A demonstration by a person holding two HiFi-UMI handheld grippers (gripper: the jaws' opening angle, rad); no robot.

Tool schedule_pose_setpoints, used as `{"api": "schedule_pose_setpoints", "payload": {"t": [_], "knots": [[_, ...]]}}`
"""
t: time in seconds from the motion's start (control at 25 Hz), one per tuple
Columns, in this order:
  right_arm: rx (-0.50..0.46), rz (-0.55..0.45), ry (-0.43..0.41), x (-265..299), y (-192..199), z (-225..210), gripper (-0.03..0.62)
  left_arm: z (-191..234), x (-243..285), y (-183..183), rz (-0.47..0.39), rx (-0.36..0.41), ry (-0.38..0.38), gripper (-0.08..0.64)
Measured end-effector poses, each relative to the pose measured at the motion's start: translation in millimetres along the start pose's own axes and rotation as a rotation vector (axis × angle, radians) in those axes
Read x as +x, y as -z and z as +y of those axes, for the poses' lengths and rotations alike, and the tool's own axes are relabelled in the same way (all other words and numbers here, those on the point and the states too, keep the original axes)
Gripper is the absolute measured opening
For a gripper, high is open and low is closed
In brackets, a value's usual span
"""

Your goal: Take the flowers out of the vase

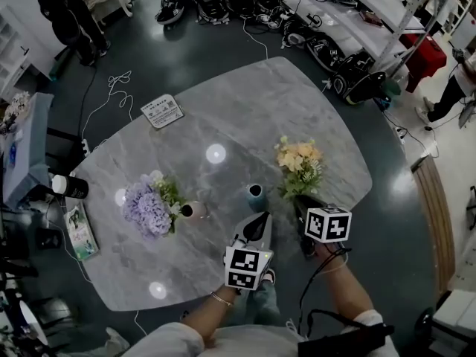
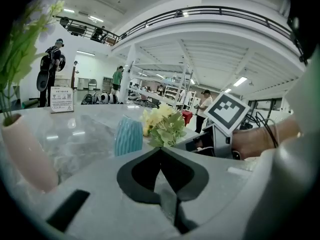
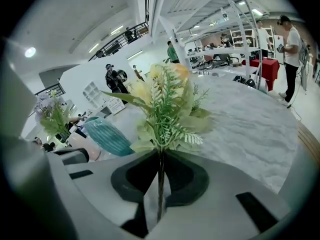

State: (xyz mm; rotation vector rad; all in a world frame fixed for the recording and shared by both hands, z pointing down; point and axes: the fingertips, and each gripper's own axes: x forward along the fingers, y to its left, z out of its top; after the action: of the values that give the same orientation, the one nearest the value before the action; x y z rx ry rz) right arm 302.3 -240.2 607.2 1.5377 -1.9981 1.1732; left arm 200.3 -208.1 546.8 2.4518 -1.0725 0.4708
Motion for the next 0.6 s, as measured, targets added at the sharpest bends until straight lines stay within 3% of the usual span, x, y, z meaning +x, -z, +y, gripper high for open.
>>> {"api": "schedule_pose_setpoints", "payload": {"t": [0.4, 0.6], "knots": [[-0.049, -0.023, 0.051, 3.1, 0.2, -0.4, 0.038, 9.0, -11.6, 6.0, -0.001, -0.016, -0.028, 0.008], [-0.039, -0.021, 0.062, 0.5, 2.8, -2.2, 0.087, 14.7, -16.8, 7.9, -0.013, -0.026, -0.047, 0.008]]}}
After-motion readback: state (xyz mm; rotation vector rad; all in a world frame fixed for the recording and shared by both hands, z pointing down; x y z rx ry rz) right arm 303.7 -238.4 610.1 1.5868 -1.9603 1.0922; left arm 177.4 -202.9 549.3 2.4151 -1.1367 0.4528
